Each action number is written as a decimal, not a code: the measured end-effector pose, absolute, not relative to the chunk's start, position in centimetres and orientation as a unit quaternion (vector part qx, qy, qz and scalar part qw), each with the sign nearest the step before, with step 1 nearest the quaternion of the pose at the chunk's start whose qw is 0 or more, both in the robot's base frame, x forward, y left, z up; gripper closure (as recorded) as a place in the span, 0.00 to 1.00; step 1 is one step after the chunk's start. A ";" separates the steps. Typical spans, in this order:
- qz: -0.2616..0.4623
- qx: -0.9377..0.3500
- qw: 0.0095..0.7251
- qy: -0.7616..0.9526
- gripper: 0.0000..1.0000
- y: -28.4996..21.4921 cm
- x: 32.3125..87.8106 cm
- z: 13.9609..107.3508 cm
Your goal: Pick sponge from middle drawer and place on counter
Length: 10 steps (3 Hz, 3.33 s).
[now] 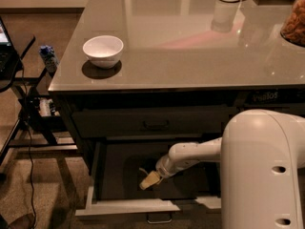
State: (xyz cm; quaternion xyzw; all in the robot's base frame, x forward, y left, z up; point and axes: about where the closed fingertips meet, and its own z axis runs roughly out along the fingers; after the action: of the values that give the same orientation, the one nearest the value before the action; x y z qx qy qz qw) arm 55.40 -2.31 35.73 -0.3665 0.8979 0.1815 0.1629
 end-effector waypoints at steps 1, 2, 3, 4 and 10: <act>0.181 -0.367 0.163 0.898 0.19 -2.3 55.4 35.7; 0.182 -0.367 0.163 0.898 0.43 -2.3 55.4 35.7; 0.182 -0.367 0.163 0.898 0.66 -2.3 55.4 35.7; 0.182 -0.367 0.163 0.898 0.89 -2.3 55.4 35.7; 0.229 -0.347 0.214 0.884 1.00 -6.0 53.1 44.2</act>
Offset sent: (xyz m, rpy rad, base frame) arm 0.0000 0.0000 0.0000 0.0000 0.0000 0.0000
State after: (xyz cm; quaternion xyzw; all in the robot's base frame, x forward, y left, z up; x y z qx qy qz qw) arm 53.13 -6.01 44.17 -0.3473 0.8838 0.2292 0.2140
